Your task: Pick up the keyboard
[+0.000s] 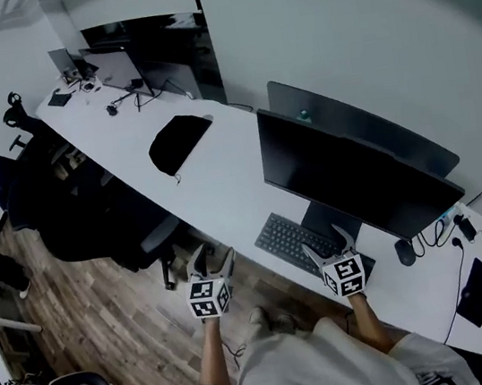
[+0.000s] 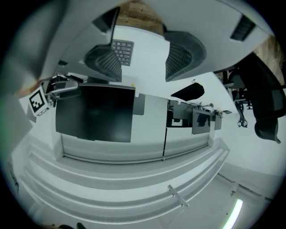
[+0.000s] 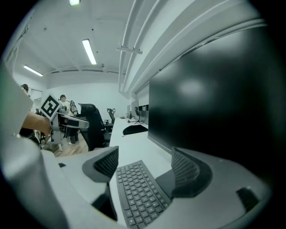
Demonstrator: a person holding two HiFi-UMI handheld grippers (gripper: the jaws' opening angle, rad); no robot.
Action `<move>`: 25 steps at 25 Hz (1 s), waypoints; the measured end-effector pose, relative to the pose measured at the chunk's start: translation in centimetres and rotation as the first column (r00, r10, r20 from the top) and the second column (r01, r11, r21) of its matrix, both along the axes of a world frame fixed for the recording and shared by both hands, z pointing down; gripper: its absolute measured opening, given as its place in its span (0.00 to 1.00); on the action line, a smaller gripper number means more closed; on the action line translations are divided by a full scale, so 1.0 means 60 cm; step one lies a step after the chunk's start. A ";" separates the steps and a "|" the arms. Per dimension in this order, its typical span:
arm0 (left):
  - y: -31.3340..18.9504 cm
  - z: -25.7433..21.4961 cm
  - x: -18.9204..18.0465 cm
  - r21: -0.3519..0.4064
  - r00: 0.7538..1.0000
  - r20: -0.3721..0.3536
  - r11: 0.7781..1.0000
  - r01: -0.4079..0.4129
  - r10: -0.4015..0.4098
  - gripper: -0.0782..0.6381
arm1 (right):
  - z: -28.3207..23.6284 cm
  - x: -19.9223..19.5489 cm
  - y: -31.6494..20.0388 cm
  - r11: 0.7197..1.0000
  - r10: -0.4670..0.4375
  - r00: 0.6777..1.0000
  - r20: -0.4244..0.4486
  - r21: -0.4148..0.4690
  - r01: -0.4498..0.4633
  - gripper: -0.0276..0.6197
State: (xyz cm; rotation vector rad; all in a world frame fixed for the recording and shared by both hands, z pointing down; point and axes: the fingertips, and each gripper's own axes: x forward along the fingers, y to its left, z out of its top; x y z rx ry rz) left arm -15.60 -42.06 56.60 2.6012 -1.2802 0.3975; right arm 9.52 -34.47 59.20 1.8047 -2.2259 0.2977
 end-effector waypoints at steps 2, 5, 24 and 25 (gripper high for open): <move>-0.011 0.001 0.037 -0.002 0.999 0.001 0.999 -0.050 0.050 0.54 | 0.001 0.030 0.010 0.999 0.050 0.999 0.003 -0.002 -0.050 0.60; -0.030 0.008 0.091 -0.005 0.990 -0.001 0.990 -0.139 0.139 0.54 | 0.006 0.070 0.029 0.991 0.136 0.991 -0.003 -0.007 -0.136 0.60; -0.134 0.065 0.290 -0.080 0.819 -0.010 0.816 -0.572 0.573 0.54 | 0.035 0.180 0.139 0.769 0.635 0.772 -0.026 -0.074 -0.635 0.60; -0.135 0.070 0.294 -0.086 0.811 -0.011 0.807 -0.584 0.585 0.54 | 0.038 0.181 0.148 0.755 0.651 0.758 -0.030 -0.079 -0.651 0.60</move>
